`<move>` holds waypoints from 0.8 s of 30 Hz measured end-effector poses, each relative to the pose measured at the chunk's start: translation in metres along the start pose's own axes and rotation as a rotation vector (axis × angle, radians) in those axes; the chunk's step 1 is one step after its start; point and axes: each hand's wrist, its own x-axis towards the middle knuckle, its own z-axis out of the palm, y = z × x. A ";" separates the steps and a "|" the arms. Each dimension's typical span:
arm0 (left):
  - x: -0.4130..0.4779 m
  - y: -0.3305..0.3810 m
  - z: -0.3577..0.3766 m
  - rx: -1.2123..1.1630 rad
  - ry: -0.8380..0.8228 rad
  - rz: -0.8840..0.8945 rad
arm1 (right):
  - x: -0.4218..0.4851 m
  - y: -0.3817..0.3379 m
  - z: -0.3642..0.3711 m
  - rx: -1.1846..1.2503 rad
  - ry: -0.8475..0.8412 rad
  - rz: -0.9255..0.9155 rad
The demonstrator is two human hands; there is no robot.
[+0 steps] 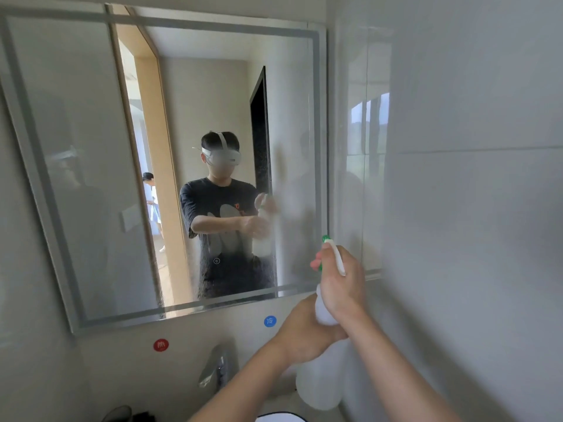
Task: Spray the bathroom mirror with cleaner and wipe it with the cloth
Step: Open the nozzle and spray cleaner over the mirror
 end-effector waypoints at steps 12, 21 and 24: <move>0.020 0.056 -0.022 -0.030 0.063 0.054 | 0.042 -0.055 -0.005 -0.065 -0.047 -0.118; 0.030 0.072 -0.037 0.036 0.099 0.093 | 0.056 -0.076 0.001 -0.014 0.013 -0.163; 0.033 0.084 -0.043 0.084 0.132 0.116 | 0.063 -0.086 -0.001 -0.006 0.032 -0.212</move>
